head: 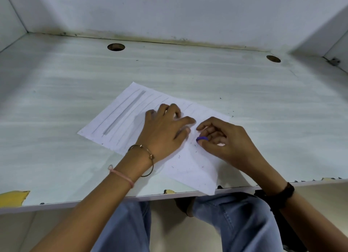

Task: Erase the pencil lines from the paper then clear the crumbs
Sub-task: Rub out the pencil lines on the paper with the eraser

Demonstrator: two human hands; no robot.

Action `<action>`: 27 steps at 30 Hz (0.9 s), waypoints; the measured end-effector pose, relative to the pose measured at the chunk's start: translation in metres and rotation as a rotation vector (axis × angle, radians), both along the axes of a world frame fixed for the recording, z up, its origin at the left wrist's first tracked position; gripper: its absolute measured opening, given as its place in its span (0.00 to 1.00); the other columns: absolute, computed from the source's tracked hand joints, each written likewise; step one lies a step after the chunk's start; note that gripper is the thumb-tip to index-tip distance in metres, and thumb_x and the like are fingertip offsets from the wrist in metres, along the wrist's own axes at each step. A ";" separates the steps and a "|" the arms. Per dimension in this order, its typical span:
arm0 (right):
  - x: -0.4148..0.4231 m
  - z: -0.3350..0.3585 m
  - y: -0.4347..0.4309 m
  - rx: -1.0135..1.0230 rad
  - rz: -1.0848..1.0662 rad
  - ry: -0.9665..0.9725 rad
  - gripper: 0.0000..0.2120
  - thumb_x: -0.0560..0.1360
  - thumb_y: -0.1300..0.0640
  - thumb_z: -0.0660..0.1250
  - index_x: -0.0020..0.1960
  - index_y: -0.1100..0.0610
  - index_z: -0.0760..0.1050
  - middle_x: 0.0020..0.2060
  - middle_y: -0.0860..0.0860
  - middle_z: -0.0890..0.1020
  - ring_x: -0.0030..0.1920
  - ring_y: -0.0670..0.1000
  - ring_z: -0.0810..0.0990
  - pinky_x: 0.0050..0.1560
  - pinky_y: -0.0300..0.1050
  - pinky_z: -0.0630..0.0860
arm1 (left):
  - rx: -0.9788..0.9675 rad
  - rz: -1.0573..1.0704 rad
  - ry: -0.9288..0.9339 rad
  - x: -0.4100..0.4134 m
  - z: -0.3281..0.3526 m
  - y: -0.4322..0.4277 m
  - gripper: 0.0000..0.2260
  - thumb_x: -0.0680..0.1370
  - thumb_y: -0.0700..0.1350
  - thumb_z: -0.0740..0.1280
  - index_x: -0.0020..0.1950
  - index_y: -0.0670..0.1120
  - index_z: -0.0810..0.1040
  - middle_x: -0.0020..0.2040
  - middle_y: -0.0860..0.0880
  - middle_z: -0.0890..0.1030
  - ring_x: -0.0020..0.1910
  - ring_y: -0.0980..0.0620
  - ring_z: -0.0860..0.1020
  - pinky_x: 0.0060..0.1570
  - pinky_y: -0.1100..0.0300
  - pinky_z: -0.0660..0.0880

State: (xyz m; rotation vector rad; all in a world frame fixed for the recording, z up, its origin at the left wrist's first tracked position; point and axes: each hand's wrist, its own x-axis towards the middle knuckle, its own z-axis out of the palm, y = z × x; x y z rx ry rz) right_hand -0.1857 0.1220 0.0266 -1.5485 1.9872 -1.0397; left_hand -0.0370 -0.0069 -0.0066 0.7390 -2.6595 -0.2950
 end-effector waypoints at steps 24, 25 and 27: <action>0.003 0.010 -0.018 0.014 0.025 0.195 0.06 0.67 0.65 0.73 0.39 0.55 0.82 0.32 0.46 0.82 0.32 0.46 0.78 0.37 0.39 0.75 | 0.076 -0.102 -0.253 -0.005 -0.007 0.001 0.24 0.82 0.56 0.37 0.79 0.61 0.46 0.80 0.58 0.43 0.78 0.59 0.40 0.74 0.39 0.40; -0.004 0.011 -0.023 -0.013 -0.035 0.178 0.05 0.67 0.65 0.73 0.39 0.56 0.82 0.33 0.48 0.82 0.33 0.47 0.78 0.39 0.43 0.77 | 0.095 -0.091 -0.251 -0.007 -0.005 0.000 0.22 0.84 0.53 0.40 0.79 0.62 0.46 0.80 0.58 0.42 0.78 0.60 0.40 0.74 0.40 0.39; -0.006 0.012 -0.025 -0.028 -0.063 0.180 0.05 0.67 0.65 0.72 0.38 0.56 0.81 0.34 0.50 0.83 0.34 0.49 0.79 0.41 0.46 0.77 | 0.108 -0.086 -0.241 -0.008 -0.003 0.001 0.21 0.85 0.52 0.41 0.79 0.62 0.46 0.80 0.59 0.42 0.78 0.61 0.39 0.74 0.41 0.39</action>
